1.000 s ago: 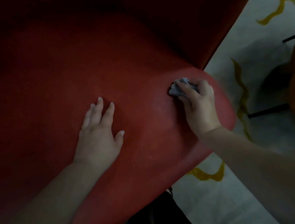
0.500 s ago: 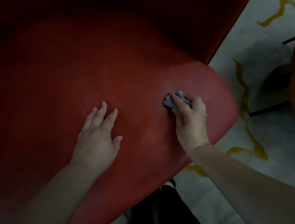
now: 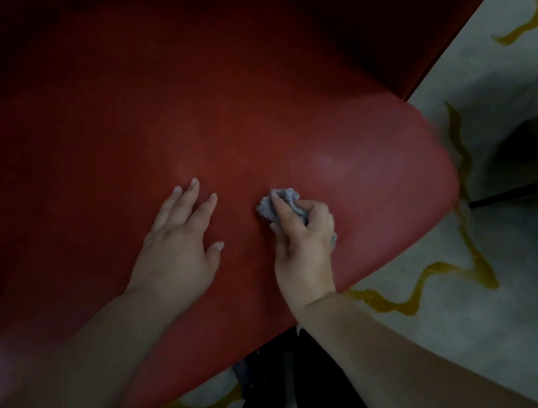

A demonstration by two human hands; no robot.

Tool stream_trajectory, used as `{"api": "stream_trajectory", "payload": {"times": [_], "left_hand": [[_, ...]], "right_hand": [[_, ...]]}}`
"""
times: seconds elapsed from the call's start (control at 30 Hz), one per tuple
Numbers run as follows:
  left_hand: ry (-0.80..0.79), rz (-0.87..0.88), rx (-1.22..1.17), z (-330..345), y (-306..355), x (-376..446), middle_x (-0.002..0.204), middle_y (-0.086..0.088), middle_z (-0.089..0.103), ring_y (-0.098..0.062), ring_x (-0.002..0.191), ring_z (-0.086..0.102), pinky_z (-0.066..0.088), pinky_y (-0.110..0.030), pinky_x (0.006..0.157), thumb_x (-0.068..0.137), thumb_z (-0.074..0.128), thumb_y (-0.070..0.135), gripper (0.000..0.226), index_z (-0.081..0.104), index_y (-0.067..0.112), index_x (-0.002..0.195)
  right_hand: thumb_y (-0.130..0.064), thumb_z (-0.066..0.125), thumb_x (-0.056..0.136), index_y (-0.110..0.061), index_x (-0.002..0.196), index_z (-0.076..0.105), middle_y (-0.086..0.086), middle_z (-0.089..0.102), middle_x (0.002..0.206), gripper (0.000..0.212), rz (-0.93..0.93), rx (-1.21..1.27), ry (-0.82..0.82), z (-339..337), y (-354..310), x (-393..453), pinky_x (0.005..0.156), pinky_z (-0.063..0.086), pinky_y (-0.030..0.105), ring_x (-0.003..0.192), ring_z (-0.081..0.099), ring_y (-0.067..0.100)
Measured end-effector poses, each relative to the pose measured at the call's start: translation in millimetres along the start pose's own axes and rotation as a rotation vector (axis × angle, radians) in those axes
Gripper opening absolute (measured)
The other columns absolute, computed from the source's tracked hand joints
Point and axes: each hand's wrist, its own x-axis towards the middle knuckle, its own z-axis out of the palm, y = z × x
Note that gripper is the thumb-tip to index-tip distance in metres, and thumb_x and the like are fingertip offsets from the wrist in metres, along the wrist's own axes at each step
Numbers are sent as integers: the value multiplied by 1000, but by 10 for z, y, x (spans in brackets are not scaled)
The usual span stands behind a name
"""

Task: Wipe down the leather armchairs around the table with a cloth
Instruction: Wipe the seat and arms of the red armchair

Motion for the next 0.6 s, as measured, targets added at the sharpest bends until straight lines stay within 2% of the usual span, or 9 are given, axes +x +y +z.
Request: {"api": "stream_trajectory", "payload": {"times": [0.07,0.17,0.23,0.3,0.37,0.43,0.5,0.57,0.6], "left_hand": [[10,-6,-11,-4,-10,-29,163,5,2,-14,149,-3,9,-33,119,91,59,31,72,24,26,153],[49,-21,-36,-29,-37,-86,163,4,5,-15,149,-1,4,-26,117,92,59,28,69,27,24,152],[73,-36,-58,-60,-71,-128,163,6,6,-14,149,0,3,-25,116,92,59,28,67,28,24,152],[88,-42,-72,-92,-107,-173,162,7,7,-13,149,0,3,-25,115,93,58,28,66,29,25,152],[97,-40,-72,-105,-145,-216,162,5,9,-13,149,1,0,-22,114,93,58,27,65,30,23,151],[85,-37,-69,-85,-179,-258,162,3,10,-14,149,2,-1,-22,115,93,59,26,66,30,21,151],[76,-45,-78,-44,-210,-295,162,4,9,-14,149,1,3,-26,117,92,59,26,67,29,22,152],[78,-50,-82,-10,-230,-325,162,6,8,-13,149,1,7,-29,118,92,59,26,67,28,23,152],[83,-48,-78,2,-237,-336,162,5,8,-14,149,1,7,-29,117,92,59,26,67,29,23,152]], "right_hand": [[2,60,87,-14,127,60,11,51,109,42,-37,17,-62,75,-121,-70,94,25,8,100,45,18],[-5,56,91,-15,127,59,10,50,111,37,-34,113,-135,67,-182,-32,91,36,18,101,49,20],[-5,54,91,-12,126,60,9,47,109,37,-6,189,-73,-55,-130,108,92,38,19,99,49,16],[-2,57,89,-10,125,60,5,41,106,37,18,163,48,-226,39,308,94,34,10,96,46,10],[-8,57,91,-14,127,59,3,39,108,36,86,102,75,-373,242,478,96,30,5,99,48,14],[-10,57,92,-17,129,58,1,38,110,37,134,79,22,-401,353,474,100,32,11,105,49,19],[-6,58,91,-16,127,59,4,38,109,38,90,66,-9,-288,296,320,101,37,23,103,49,24],[-2,60,88,-14,126,61,11,43,108,39,45,75,-34,-104,130,73,97,43,36,101,50,27],[-1,60,87,-13,125,62,13,45,109,40,25,80,-45,-8,34,-58,95,44,37,100,50,28]]}}
